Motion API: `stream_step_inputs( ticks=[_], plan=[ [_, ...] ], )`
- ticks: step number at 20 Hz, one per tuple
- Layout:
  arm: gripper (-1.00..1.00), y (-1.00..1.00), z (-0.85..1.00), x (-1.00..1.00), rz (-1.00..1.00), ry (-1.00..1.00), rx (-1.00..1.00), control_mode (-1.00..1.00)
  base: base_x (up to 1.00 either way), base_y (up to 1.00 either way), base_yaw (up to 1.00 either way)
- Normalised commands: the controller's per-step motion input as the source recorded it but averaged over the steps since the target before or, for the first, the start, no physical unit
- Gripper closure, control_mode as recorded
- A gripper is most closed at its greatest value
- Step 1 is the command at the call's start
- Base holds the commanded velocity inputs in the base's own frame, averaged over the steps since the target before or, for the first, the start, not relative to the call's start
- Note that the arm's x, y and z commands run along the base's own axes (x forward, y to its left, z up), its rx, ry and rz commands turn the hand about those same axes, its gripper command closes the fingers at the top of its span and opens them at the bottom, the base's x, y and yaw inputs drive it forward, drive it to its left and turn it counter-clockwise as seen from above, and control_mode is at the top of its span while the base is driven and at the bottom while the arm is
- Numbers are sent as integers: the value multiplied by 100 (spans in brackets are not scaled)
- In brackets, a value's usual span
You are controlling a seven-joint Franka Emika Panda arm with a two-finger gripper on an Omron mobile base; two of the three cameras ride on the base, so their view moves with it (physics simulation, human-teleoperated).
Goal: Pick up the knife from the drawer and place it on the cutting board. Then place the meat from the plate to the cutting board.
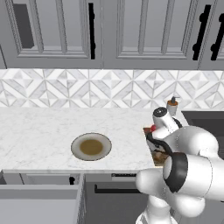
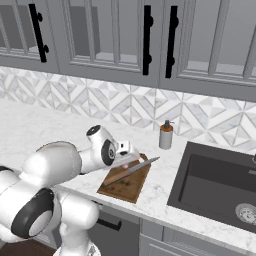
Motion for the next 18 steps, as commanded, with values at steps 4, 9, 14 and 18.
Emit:
stream_step_inputs(
  ticks=[4, 9, 14, 18],
  plan=[
    [100, -14, -11, 43, 0, 7, 0, -100, 0, 0, 0],
    [100, -20, -18, 30, 0, 7, 0, -100, 0, 0, 0],
    [100, -1, -22, 37, 0, 5, -2, -100, 0, 0, 0],
    [100, 0, -21, 26, 0, 3, -2, -100, 0, 0, 0]
  ],
)
